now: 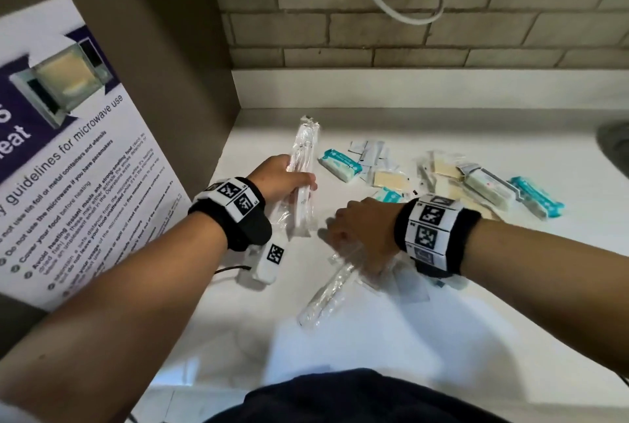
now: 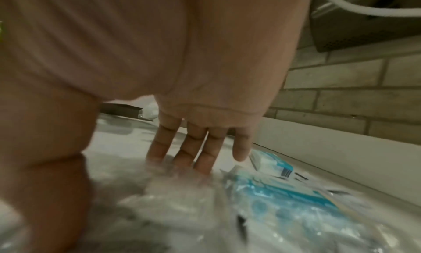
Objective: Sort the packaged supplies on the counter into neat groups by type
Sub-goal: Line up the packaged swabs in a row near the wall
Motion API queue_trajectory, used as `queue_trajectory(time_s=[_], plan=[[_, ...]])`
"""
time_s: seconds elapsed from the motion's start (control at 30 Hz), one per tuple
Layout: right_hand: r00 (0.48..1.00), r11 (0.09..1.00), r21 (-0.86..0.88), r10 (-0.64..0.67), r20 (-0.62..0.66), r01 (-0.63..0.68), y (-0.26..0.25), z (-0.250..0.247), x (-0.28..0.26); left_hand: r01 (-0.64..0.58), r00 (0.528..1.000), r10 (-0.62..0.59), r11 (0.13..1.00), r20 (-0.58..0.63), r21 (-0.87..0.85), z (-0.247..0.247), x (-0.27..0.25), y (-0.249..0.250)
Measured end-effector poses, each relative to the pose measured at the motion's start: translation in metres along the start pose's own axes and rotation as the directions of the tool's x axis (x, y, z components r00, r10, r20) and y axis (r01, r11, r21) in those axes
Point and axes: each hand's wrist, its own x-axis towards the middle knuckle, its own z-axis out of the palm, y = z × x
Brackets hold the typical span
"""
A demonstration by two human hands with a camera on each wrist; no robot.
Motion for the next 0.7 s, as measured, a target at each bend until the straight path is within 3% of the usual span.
queue_trajectory(time_s=[0.13,0.23,0.4,0.57,0.7], plan=[[1.0,0.997,0.083,-0.002,0.012,0.001,-0.001,-0.008,-0.002,0.012,1.0,-0.012,1.0,0.008,-0.005,0.004,-0.002,-0.002],[0.999,0.995,0.095,0.006,0.032,-0.009,-0.001,-0.011,-0.001,0.022,0.998,-0.021,0.999,-0.051,0.025,-0.001,-0.001,-0.008],[0.997,0.986,0.166,0.036,-0.063,-0.025,0.011,-0.045,-0.006,0.092,0.987,-0.087,0.995,-0.139,0.033,-0.02,0.002,-0.014],[0.96,0.999,0.015,0.042,-0.278,-0.04,0.027,-0.1,0.003,0.102,0.979,-0.093,0.994,-0.18,0.041,-0.034,0.009,-0.012],[0.953,0.989,-0.146,-0.018,-0.302,-0.028,0.025,-0.119,0.042,0.169,0.96,-0.153,0.985,-0.235,0.047,-0.04,0.019,-0.016]])
